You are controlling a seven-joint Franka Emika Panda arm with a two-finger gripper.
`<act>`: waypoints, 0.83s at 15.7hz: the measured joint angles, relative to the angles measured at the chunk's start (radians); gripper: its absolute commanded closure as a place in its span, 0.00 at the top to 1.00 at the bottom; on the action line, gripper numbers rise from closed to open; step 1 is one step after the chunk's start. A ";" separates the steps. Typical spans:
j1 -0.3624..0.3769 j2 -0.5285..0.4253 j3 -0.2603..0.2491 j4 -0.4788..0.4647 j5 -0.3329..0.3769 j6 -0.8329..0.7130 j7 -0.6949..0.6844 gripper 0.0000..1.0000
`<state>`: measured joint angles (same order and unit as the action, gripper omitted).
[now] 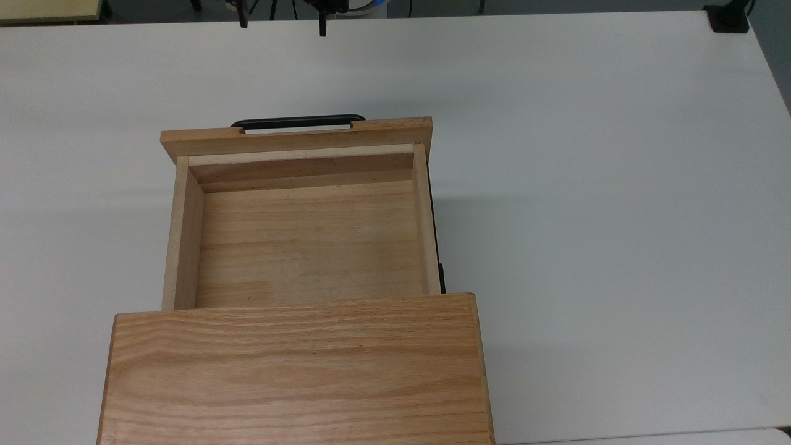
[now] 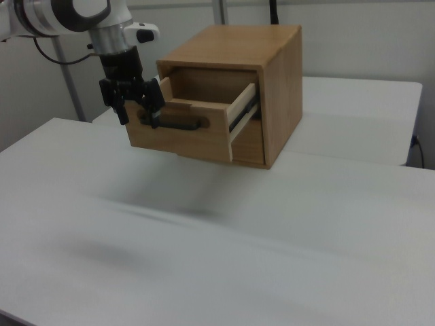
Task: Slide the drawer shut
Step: 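Move the gripper down to the black handle of the open drawer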
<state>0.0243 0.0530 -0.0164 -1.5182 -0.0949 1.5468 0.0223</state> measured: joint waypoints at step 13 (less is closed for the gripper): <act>-0.006 -0.014 0.000 0.000 0.006 0.000 0.002 0.83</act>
<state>0.0186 0.0394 -0.0163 -1.5182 -0.0894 1.5467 0.0245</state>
